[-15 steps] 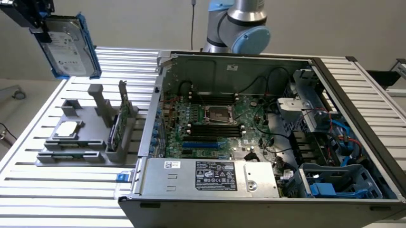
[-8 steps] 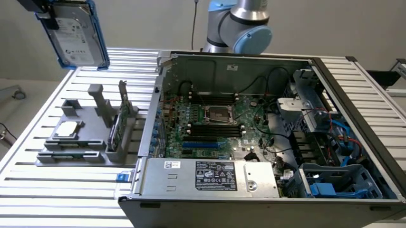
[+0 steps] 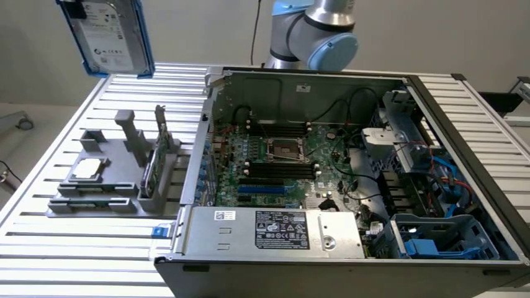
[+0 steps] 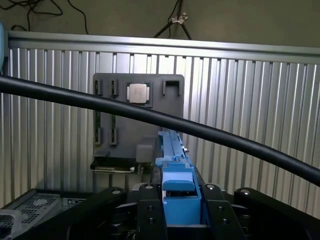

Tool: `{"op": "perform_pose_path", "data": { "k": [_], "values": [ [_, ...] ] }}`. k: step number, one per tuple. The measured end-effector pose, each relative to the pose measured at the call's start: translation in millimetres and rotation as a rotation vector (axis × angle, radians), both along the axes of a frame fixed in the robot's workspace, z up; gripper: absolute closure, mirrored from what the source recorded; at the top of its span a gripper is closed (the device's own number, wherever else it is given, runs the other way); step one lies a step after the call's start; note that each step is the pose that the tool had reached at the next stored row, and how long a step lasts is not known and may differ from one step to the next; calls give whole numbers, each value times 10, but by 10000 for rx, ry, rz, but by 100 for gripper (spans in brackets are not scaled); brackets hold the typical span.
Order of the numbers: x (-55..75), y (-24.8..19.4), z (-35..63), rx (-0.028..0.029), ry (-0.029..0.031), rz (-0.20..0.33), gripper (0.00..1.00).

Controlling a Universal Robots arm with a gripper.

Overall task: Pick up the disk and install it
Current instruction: 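Pick up the disk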

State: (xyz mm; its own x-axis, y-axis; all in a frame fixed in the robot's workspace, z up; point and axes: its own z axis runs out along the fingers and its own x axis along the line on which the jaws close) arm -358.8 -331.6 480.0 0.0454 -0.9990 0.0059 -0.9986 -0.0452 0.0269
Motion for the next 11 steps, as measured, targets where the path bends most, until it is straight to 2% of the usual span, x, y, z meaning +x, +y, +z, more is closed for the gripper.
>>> {"op": "perform_pose_path", "data": {
  "k": [5, 11],
  "values": [
    [91, -114, 12, 8, 49, 0, 67],
    [356, -173, 12, 92, 49, 1, 67]
  ]
}}
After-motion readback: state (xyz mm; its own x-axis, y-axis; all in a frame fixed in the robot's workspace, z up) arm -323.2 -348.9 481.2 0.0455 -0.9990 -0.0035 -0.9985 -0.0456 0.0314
